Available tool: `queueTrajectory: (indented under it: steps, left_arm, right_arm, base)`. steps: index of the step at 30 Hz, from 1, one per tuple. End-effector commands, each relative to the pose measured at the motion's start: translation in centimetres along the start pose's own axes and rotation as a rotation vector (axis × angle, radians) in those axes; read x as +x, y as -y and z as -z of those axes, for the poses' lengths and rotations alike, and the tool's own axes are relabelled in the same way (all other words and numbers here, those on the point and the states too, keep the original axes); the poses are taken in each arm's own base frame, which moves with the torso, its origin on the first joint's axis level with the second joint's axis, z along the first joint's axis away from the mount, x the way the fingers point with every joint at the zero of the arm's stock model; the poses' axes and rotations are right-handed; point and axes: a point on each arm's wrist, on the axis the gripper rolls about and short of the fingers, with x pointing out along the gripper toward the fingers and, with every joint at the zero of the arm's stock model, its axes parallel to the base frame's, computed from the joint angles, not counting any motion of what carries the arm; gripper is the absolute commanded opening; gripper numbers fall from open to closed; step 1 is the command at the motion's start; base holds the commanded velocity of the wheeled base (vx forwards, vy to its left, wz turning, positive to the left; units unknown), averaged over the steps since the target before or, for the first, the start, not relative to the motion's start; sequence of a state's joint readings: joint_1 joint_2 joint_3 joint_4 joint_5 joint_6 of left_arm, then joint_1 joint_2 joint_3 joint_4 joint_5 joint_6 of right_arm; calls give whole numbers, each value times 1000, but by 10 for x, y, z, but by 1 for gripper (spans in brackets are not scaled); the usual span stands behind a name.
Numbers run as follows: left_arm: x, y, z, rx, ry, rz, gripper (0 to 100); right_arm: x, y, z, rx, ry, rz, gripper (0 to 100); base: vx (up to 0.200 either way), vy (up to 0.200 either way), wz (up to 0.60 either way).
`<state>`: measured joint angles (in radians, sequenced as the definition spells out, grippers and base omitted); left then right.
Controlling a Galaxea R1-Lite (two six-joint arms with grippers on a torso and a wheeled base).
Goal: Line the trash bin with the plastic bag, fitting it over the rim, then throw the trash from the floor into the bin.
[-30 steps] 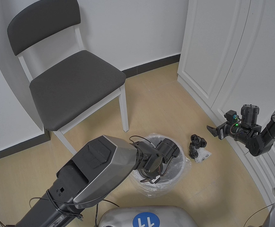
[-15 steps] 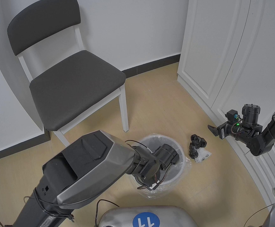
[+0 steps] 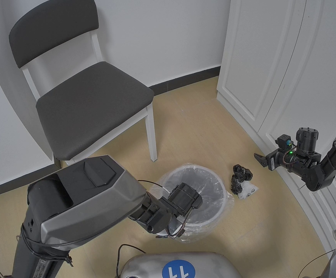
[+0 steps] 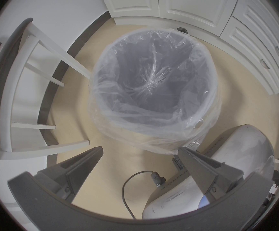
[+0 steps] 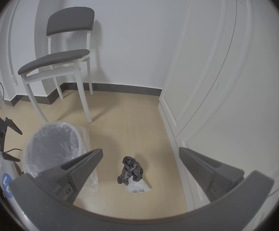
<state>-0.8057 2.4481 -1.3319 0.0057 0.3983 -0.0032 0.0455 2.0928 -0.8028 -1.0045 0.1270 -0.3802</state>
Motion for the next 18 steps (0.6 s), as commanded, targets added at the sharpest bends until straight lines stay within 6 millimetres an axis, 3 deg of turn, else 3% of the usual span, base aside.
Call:
queueTrajectory:
  steps: [1,7,18]
  left_arm:
    - [1,-6,4,-13,-5,19,100]
    - [26,-20,0,-62,-13,4,100]
    - [49,-58,-18,-120,-20,-37,100]
  right_arm:
    - [0,0,0,0,0,-1,100]
    - [-1,0,0,0,1,1,100]
    - [-2,0,0,0,-1,0,100]
  base:
    - [0,0,0]
    - [0,0,0]
    - [0,0,0]
